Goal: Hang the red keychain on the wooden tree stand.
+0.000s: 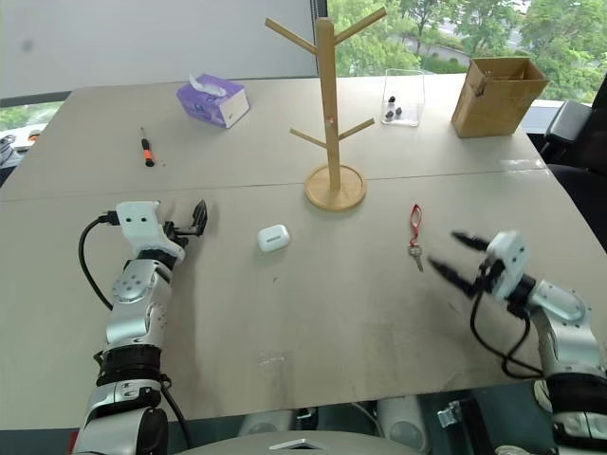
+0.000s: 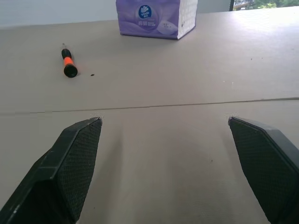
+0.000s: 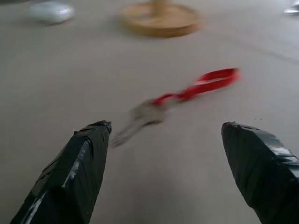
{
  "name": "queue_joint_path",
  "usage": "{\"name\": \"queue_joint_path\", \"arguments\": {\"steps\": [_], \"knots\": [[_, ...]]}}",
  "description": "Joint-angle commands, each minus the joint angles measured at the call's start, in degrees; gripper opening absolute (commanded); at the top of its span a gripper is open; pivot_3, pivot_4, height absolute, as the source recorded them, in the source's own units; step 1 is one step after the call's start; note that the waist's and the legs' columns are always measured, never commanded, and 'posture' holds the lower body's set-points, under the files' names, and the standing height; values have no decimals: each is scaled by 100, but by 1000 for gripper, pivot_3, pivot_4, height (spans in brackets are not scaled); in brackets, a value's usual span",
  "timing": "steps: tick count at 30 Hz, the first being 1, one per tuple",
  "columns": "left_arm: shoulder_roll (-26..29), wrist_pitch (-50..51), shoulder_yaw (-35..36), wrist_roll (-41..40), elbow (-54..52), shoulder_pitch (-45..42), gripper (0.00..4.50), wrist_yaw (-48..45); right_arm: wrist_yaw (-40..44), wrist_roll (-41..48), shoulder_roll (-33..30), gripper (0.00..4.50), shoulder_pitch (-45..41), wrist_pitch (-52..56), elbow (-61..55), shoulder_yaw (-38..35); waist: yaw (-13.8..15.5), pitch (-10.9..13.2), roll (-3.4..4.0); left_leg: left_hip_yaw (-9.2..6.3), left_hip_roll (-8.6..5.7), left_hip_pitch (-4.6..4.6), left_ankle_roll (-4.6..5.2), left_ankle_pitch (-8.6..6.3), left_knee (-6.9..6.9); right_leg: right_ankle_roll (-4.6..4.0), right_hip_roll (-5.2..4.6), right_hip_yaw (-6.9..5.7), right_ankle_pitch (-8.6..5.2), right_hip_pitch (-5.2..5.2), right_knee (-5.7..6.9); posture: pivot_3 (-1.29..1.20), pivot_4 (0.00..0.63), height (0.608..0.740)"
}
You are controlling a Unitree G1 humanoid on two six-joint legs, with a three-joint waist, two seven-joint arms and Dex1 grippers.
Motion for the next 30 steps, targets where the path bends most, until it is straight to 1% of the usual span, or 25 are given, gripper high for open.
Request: {"name": "queue_joint_path", "arguments": {"steps": [1, 6, 8, 10, 11, 13, 14, 16, 19, 21, 23, 28, 30], "knots": [[51, -55, -29, -3, -107, -127, 4500, -47, 1063, -102, -307, 4039, 181, -1019, 125, 150, -7, 0, 0, -1, 0, 1, 0, 0, 1, 0, 0, -2, 0, 2, 0, 0, 150, 740], [-21, -13, -79, -46, -253, -66, 4500, -104, 1211, -19, -241, 4039, -14, -1313, 456, 142, -25, -1, -5, -3, 1, 13, -1, 0, 2, 0, 3, 0, 0, 10, 2, 0, 150, 740], [-46, 65, -150, -195, -473, 16, 4500, -327, 1191, -22, -172, 4039, -101, -1432, 559, 140, -16, 0, -6, -6, 1, 11, -1, 0, 2, -1, 3, -3, 1, 10, 2, 0, 150, 740], [-9, 468, -286, -752, -968, 144, 4500, -1023, 1126, -72, -118, 4039, -153, -1507, 623, 160, -14, 0, -7, -8, 1, 9, -2, 0, 2, -1, 3, -3, 1, 10, 1, 0, 150, 740], [95, 617, -399, -925, -1188, 219, 4500, -1404, 1108, -91, -107, 4039, -166, -1527, 642, 170, -11, 0, -7, -7, 1, 9, -2, 1, 2, -2, 2, -3, 1, 10, 1, 0, 150, 740], [400, 880, -583, -1069, -1491, 369, 4500, -2008, 1089, -111, -92, 4039, -190, -1544, 686, 179, 4, 0, -7, -7, 2, 4, -5, 2, 3, -2, 0, -7, 1, 10, 0, 0, 150, 740], [584, 1039, -629, -1145, -1579, 426, 4500, -2278, 1080, -126, -79, 4039, -215, -1569, 727, 179, -1, 0, -7, -4, 1, 5, -19, 11, 4, -2, -1, -7, 1, 9, 1, 0, 150, 740], [895, 1302, -651, -1391, -1642, 454, 4500, -2821, 1066, -152, -60, 4039, -275, -1613, 815, 186, -7, 0, -6, -3, 1, 10, -14, 7, 3, -2, 1, -6, 0, 10, 3, 0, 150, 740], [1300, 1356, -804, -1469, -1471, 377, 4500, -3673, 1029, -158, -51, 4039, -337, -1598, 817, 215, -14, 0, -6, -9, 3, 18, -4, 1, 3, -2, 4, -6, -1, 15, 5, 0, 150, 740], [1513, 1214, -963, -1362, -1254, 332, 4500, -4190, 1047, -139, -52, 4039, -342, -1605, 782, 227, -7, 0, -6, -9, 2, 18, -4, 1, 3, -2, 3, -6, -1, 16, 4, 0, 150, 740], [1686, 867, -1160, -1145, -881, 222, 4500, -4670, 1083, -116, -62, 4039, -321, -1614, 720, 238, 0, 0, -5, -10, 1, 17, -3, 1, 3, -2, 2, -6, -1, 18, 2, 0, 150, 740], [1758, 129, -1415, -792, 126, -297, 4500, -5307, 1111, 11, -82, 4039, -182, -1561, 367, 240, 18, 0, -5, -5, 1, 13, -3, 1, 4, -3, 3, -12, -1, 17, 2, 0, 150, 740], [1672, -267, -1517, -607, 623, -627, 4500, -5439, 923, 297, -62, 4039, -38, -1124, -66, 140, 41, 0, -5, -6, 1, 13, -3, 1, 4, -3, 2, -12, -1, 17, 2, 0, 150, 740]]}}
